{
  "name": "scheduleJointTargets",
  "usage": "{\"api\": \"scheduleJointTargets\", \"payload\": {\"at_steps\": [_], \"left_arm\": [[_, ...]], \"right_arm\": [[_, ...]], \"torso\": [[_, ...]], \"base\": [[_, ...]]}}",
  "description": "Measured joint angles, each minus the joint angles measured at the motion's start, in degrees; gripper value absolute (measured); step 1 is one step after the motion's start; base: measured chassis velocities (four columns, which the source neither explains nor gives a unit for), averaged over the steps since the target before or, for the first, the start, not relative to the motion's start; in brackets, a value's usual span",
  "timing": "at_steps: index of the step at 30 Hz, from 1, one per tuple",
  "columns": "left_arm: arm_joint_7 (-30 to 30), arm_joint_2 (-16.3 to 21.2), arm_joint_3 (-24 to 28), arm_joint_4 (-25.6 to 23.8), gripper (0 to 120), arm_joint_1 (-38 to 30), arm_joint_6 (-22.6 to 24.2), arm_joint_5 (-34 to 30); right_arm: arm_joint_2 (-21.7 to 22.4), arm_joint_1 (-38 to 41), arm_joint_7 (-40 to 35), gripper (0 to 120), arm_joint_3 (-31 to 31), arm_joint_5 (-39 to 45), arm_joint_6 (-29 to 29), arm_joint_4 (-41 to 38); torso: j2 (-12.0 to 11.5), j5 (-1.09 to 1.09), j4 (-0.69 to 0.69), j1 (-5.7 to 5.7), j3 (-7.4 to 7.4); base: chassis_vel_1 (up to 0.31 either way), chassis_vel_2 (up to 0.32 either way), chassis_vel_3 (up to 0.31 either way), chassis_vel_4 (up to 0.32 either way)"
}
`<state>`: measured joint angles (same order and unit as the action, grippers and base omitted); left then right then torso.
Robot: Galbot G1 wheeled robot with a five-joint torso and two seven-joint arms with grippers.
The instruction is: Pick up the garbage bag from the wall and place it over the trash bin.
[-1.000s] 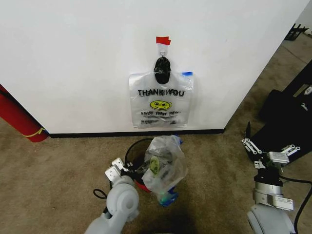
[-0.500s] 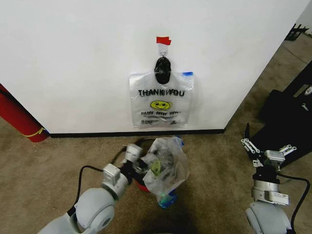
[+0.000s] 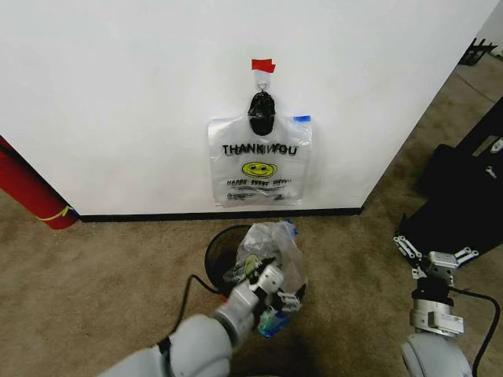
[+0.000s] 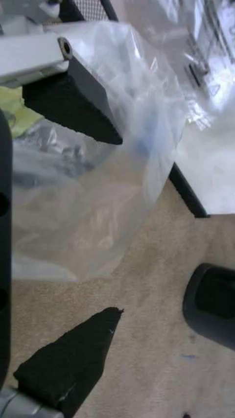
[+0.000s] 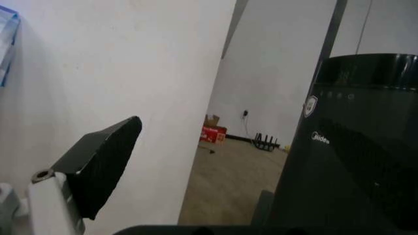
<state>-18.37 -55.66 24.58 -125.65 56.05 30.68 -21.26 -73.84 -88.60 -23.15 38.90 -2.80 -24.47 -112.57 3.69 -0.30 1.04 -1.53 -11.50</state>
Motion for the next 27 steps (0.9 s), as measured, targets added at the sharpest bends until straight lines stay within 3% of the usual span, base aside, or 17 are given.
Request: {"api": "scheduleJointTargets", "payload": {"at_steps": [8,15,27], "left_arm": [[-1.1,-2.2,2.6,4.4,93,0.1,-1.9,8.5],[-4.6,-5.9,4.3,9.2,67,-1.5,-2.8,12.2],[-7.2,-5.8,3.6,8.8,26,-2.9,-1.9,7.9]], "right_arm": [[-1.5,0.3,0.1,100,-1.1,-1.5,0.1,-0.2],[-1.9,1.2,0.6,100,-1.8,-2.1,0.7,-0.2],[-1.1,1.0,0.4,100,-1.6,-1.6,0.1,0.5]], "torso": [[0.0,0.00,0.00,0.00,0.00],[0.0,0.00,0.00,0.00,0.00],[0.0,0.00,0.00,0.00,0.00]], "base": [[0.000,0.000,0.000,0.000],[0.000,0.000,0.000,0.000],[0.000,0.000,0.000,0.000]]}}
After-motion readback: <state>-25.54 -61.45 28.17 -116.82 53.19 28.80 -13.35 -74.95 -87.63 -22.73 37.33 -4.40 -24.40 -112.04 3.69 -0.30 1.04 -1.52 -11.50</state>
